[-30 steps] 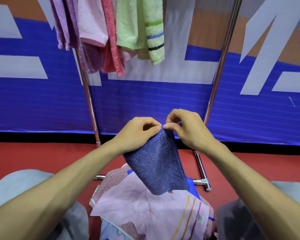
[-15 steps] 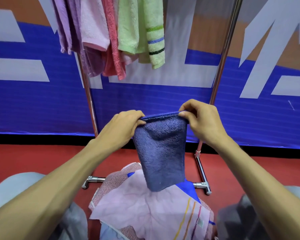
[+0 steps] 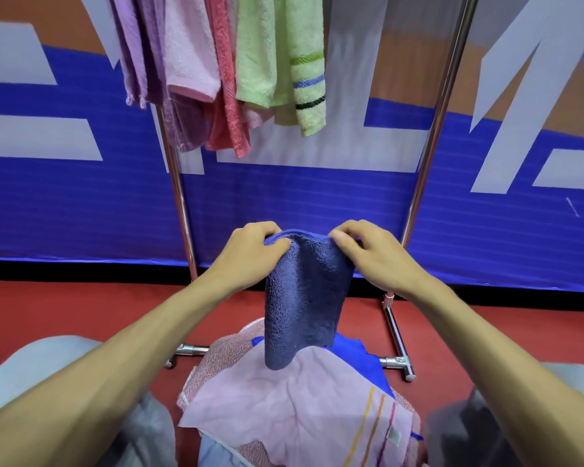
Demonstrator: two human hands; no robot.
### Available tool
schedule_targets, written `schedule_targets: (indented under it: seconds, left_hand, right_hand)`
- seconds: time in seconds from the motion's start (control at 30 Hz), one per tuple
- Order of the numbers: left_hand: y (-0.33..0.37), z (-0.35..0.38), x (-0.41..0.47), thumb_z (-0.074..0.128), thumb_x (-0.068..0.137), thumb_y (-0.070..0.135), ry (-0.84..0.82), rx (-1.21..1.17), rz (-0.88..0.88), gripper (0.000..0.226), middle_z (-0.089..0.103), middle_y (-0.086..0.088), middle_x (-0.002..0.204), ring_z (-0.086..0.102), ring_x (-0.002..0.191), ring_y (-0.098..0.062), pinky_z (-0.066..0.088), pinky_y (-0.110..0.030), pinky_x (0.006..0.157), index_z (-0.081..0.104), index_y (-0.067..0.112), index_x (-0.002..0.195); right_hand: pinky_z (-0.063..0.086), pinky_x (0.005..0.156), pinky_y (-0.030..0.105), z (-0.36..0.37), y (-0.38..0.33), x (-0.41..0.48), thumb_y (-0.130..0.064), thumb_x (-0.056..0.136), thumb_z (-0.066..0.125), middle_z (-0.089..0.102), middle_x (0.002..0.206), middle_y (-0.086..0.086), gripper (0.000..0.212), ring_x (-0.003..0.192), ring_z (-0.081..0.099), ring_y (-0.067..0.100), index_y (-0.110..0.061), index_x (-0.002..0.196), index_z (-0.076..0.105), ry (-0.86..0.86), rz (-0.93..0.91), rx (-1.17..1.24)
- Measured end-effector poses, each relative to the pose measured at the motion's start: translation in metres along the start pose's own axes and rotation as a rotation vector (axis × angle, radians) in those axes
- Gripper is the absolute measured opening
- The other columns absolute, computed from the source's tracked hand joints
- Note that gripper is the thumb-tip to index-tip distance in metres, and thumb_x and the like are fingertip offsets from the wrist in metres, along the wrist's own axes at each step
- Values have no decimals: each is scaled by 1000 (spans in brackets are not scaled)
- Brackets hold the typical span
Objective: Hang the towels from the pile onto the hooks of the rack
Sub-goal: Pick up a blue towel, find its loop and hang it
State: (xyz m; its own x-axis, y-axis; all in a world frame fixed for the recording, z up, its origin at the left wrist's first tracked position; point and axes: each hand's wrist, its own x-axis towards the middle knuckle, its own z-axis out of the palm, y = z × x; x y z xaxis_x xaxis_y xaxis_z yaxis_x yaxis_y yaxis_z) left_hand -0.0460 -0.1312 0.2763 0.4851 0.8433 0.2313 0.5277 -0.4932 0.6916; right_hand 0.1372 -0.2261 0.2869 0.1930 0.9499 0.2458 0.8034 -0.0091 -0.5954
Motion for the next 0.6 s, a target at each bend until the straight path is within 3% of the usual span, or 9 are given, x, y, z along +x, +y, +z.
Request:
schedule_targets:
  seconds: [0.1, 0.2, 0.27, 0.37, 0.53, 0.6]
  left_hand:
    - [4, 2, -2, 55, 87, 24, -29, -14, 5, 17, 62, -1, 70, 49, 64, -13, 34, -15, 52, 64, 13, 77]
    - [5, 4, -4, 57, 85, 25, -59, 15, -1, 15, 67, -2, 73, 53, 65, -13, 40, -22, 57, 66, 16, 76]
    - [5, 5, -4, 59, 84, 24, -44, 33, -16, 14, 66, -1, 70, 55, 63, -15, 44, -26, 59, 67, 17, 75]
    - [4, 7, -7, 61, 82, 25, -22, 48, -18, 8, 65, 4, 67, 58, 65, -16, 45, -27, 62, 66, 19, 78]
    - [9, 18, -14, 60, 83, 17, -53, -101, -71, 9, 57, 2, 59, 64, 46, -20, 54, -33, 53, 54, 11, 86]
    - [11, 22, -16, 61, 85, 15, -97, -203, -124, 12, 56, 1, 59, 65, 47, -19, 54, -31, 48, 51, 10, 87]
  right_hand:
    - [43, 76, 24, 10, 2, -2, -56, 83, 61, 60, 102, -10, 42, 77, 50, -1, -26, 112, 60, -94, -35, -107]
    - [51, 78, 36, 17, 5, 0, -46, 86, 61, 70, 91, -7, 25, 81, 59, 13, -24, 94, 68, -37, -31, -195]
    - [49, 74, 28, 16, 4, 2, -38, 88, 63, 72, 84, -3, 20, 82, 62, 16, -20, 86, 72, -8, 15, -142]
    - [42, 57, 13, 15, 2, 3, -34, 85, 68, 70, 73, -3, 19, 68, 60, 9, -17, 78, 73, -5, 113, -26]
    - [56, 67, 38, 22, 2, 4, -26, 82, 73, 62, 62, 1, 22, 58, 56, 16, -14, 65, 66, -61, 318, 349]
    - [56, 62, 38, 22, 1, 3, -21, 83, 73, 61, 62, 5, 21, 55, 56, 18, -12, 66, 65, -68, 347, 436]
